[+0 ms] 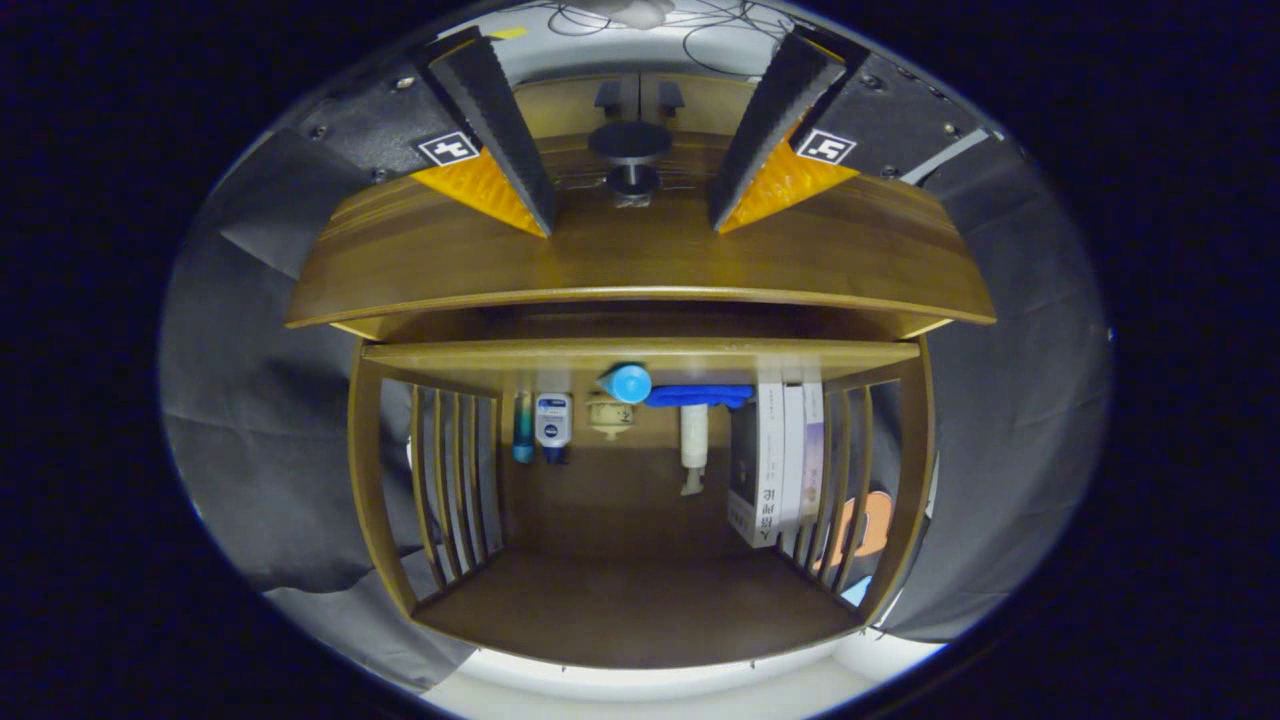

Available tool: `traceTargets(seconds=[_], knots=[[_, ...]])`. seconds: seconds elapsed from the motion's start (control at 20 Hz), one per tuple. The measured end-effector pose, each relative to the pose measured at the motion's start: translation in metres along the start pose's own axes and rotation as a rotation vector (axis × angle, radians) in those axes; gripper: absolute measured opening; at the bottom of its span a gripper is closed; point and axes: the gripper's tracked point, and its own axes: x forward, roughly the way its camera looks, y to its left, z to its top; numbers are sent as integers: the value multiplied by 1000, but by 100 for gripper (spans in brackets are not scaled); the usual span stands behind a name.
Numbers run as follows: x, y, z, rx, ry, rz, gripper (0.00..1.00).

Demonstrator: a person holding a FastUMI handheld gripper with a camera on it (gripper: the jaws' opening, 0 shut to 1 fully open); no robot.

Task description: Pull open the drawer, take out the items inside it, and place them on the countertop above the cabinet.

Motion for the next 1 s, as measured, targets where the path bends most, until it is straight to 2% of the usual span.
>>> traceTargets(seconds=[0.4,0.55,1.0], knots=[[41,0,8,-18,-46,5,100],[56,-1,8,-71,-47,-6,100],[58,-1,6,-60,-11,-16,100]])
